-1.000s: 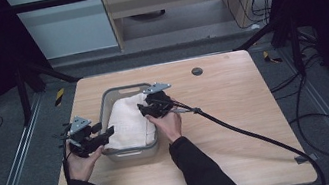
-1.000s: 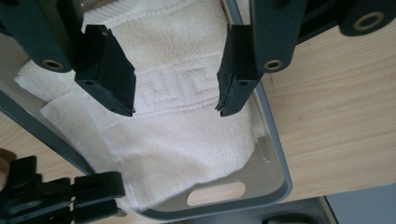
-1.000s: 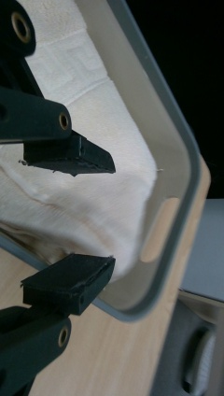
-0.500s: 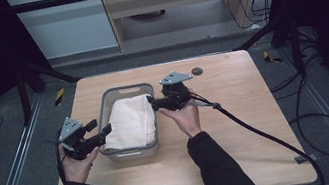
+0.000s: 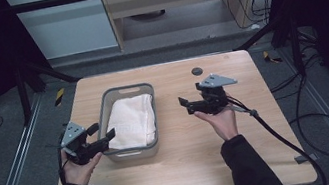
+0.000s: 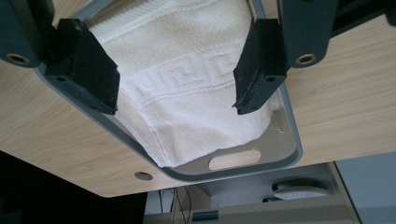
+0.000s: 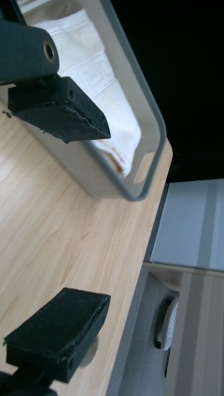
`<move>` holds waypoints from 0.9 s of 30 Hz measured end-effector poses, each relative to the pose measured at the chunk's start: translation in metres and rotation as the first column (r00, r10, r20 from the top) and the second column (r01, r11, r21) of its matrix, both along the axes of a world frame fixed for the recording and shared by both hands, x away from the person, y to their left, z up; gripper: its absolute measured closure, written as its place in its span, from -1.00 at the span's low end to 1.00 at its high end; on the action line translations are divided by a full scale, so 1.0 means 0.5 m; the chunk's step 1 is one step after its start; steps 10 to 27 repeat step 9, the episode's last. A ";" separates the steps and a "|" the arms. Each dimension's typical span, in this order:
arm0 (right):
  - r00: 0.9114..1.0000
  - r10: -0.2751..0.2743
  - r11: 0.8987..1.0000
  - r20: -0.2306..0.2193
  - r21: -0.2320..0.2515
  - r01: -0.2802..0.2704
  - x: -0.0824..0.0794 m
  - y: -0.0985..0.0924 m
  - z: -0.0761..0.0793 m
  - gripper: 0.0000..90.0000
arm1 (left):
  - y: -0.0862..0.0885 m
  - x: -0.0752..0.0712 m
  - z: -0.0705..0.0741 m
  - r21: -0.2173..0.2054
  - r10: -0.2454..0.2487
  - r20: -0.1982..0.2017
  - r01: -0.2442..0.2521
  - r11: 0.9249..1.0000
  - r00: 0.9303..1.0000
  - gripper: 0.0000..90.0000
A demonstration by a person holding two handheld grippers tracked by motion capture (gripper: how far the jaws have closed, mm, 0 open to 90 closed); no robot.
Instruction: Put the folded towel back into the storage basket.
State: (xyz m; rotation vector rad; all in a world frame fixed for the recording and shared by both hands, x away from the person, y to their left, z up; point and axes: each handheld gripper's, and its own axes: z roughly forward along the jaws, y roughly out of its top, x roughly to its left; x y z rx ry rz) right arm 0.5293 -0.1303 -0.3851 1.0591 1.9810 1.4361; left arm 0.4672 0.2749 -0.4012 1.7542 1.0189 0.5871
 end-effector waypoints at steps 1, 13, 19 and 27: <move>1.000 -0.001 1.000 -0.001 0.002 0.001 -0.006 -0.013 -0.006 -0.61 | 0.000 -0.002 -0.002 0.004 -0.002 0.004 0.002 1.000 1.000 -0.34; 0.999 -0.036 0.999 -0.032 -0.012 0.036 -0.057 -0.120 -0.065 -0.62 | 0.007 -0.013 -0.017 0.031 0.006 0.015 -0.007 0.999 1.000 -0.41; 0.999 -0.036 0.999 -0.032 -0.012 0.036 -0.057 -0.120 -0.065 -0.62 | 0.007 -0.013 -0.017 0.031 0.006 0.015 -0.007 0.999 1.000 -0.41; 0.999 -0.036 0.999 -0.032 -0.012 0.036 -0.057 -0.120 -0.065 -0.62 | 0.007 -0.013 -0.017 0.031 0.006 0.015 -0.007 0.999 1.000 -0.41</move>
